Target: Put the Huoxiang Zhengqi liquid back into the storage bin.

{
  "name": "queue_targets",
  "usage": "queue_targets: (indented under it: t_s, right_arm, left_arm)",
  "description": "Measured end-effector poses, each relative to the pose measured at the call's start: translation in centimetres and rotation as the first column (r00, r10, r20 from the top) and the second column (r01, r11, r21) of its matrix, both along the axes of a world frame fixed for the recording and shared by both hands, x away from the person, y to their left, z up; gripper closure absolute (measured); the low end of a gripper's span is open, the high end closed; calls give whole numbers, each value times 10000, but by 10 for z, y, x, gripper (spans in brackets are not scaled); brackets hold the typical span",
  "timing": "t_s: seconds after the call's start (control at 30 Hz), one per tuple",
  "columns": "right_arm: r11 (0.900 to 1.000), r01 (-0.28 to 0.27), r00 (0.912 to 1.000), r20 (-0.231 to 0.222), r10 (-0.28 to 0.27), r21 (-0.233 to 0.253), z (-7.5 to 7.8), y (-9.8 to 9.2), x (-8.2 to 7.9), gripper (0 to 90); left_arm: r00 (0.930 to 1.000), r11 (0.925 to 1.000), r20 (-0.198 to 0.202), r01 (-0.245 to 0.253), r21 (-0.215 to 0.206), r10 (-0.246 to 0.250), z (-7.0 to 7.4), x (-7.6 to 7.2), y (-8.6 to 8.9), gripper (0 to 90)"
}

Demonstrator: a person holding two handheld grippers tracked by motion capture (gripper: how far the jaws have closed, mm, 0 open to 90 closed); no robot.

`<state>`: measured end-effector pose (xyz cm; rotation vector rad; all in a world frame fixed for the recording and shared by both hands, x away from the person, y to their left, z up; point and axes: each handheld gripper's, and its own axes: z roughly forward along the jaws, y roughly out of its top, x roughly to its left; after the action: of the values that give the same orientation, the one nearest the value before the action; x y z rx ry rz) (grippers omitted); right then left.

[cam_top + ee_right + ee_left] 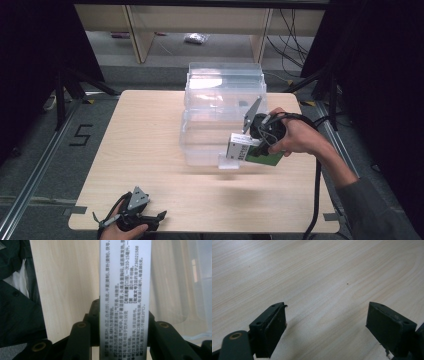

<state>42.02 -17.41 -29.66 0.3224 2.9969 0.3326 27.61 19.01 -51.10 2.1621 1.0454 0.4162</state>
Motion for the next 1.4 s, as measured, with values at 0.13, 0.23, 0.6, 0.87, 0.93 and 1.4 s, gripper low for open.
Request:
queue_targets:
  t_s: [0.13,0.23,0.6,0.87,0.93,1.4]
  right_arm:
    - [9982,-600,9981,135,599,14,2,2,13,650]
    - [9991,-396,9992,49,396,151,1,4,21,650]
    - [9994,-116,9998,-187,122,335,-6,1,48,649]
    - [9991,-335,9991,-243,341,269,-13,-1,66,649]
    - [9991,-325,9991,-252,332,266,-16,-2,71,649]
    - [9994,-341,9987,-382,340,-15,-39,-6,95,649]
  left_arm:
    - [9999,9999,-129,-83,-57,82,0,-1,0,156]
    - [10000,9999,31,-85,-142,86,-1,-1,-1,156]
    - [10000,9997,-23,-12,-226,11,0,-1,0,156]
    - [9999,9992,22,-131,-378,132,-1,-2,-2,156]
    - [10000,9996,8,-92,-284,92,-1,-2,-2,156]
    - [9999,9985,-8,-126,-531,125,-1,-2,-2,156]
